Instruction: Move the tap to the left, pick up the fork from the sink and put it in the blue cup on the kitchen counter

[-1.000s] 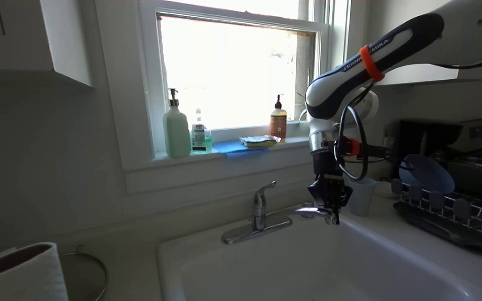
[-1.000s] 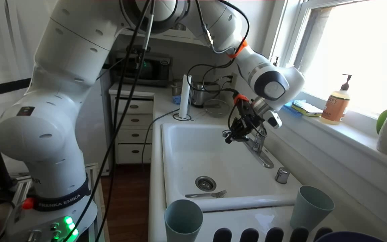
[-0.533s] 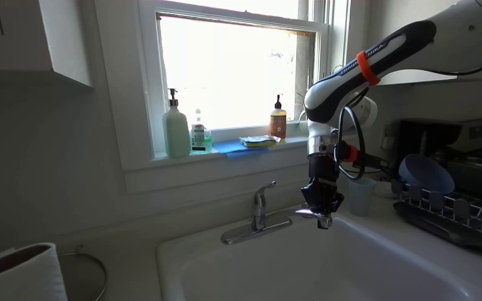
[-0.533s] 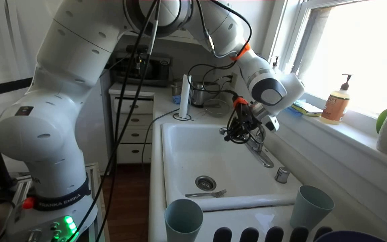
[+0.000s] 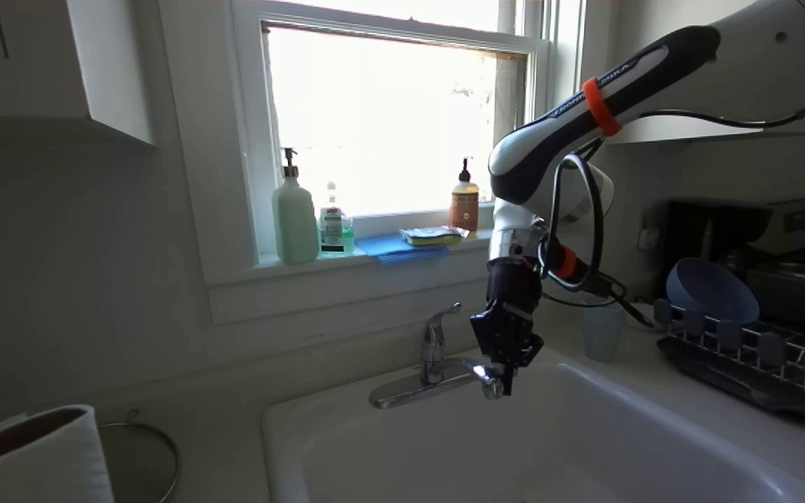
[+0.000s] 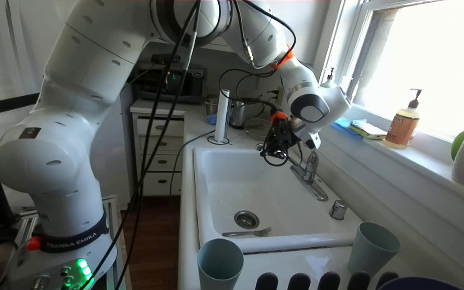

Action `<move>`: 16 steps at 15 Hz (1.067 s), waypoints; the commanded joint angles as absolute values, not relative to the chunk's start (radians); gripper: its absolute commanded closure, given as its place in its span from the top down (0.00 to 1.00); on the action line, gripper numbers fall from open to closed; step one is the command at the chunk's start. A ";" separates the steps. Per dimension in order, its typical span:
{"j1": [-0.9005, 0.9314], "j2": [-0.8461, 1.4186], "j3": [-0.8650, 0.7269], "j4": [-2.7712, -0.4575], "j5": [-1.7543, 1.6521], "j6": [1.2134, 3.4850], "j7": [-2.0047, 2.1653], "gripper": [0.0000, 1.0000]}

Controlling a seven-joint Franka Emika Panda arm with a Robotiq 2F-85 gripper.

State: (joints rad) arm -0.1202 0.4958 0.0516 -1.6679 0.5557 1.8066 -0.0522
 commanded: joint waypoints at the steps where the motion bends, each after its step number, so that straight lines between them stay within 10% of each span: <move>1: -0.121 0.494 0.068 -1.631 0.640 1.821 -0.057 0.00; 8: -0.098 0.442 -0.041 -1.673 0.432 1.858 0.117 0.00; 9: -0.100 0.441 -0.060 -1.674 0.396 1.863 0.148 0.26; 16: -0.086 0.596 -0.138 -1.638 0.281 1.931 0.431 0.68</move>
State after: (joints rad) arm -0.1124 0.5159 -0.1206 -1.6515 0.3141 1.8848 0.2970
